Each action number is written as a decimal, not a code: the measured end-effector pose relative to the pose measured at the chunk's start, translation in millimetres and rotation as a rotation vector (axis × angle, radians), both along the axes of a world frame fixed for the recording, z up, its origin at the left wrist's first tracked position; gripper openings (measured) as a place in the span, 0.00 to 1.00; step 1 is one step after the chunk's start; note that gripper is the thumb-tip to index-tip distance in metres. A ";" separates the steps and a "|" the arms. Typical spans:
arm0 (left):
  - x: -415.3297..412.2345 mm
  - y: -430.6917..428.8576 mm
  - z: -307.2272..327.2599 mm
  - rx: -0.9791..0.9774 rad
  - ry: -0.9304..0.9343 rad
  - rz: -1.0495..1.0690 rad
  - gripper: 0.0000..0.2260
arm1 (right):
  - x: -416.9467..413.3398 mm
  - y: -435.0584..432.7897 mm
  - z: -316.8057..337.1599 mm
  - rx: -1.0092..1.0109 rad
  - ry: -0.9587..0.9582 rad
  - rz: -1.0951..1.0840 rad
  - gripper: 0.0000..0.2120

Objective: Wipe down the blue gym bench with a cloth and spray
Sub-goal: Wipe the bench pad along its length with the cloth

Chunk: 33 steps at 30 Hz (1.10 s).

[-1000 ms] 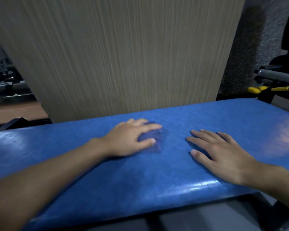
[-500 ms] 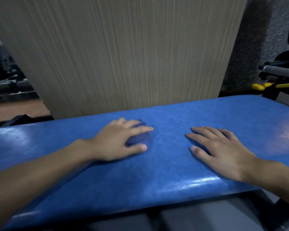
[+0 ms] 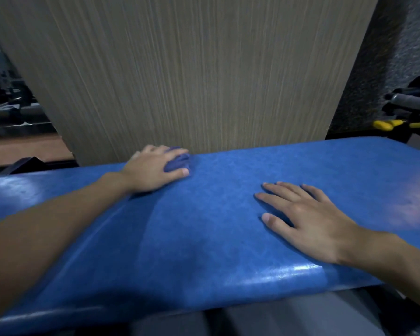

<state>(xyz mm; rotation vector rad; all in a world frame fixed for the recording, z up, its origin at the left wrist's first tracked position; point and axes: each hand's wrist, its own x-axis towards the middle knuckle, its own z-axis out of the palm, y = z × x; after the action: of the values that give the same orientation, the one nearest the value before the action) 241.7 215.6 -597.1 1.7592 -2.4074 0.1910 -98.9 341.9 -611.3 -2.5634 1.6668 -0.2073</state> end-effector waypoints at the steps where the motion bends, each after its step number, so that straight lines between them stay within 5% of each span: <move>1: 11.8 -13.2 1.8 0.029 0.031 0.051 0.34 | -0.9 -0.2 -0.1 -0.001 0.001 0.001 0.32; 8: -6.6 19.0 -2.7 0.015 0.037 -0.051 0.28 | 0.6 -0.8 0.7 0.000 0.001 -0.005 0.32; 16: -76.9 172.4 -6.8 -0.073 -0.018 -0.665 0.26 | 2.7 -1.1 8.3 -0.027 -0.068 -0.053 0.28; 23: -43.9 95.9 -0.7 0.048 0.039 -0.424 0.27 | 26.0 7.8 0.4 -0.009 -0.019 0.051 0.32; 30: 54.5 -33.2 -0.9 0.020 0.044 0.132 0.24 | 26.2 8.9 0.4 0.003 -0.009 0.039 0.31; 33: 49.1 -24.9 -4.8 -0.001 0.030 0.126 0.24 | 27.7 9.3 1.5 0.007 -0.009 0.031 0.30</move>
<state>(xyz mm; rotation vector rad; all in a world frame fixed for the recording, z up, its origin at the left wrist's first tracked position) 290.8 190.7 -601.9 1.9004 -2.2774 0.1797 -71.2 351.2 -609.8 -2.5771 1.6204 -0.2105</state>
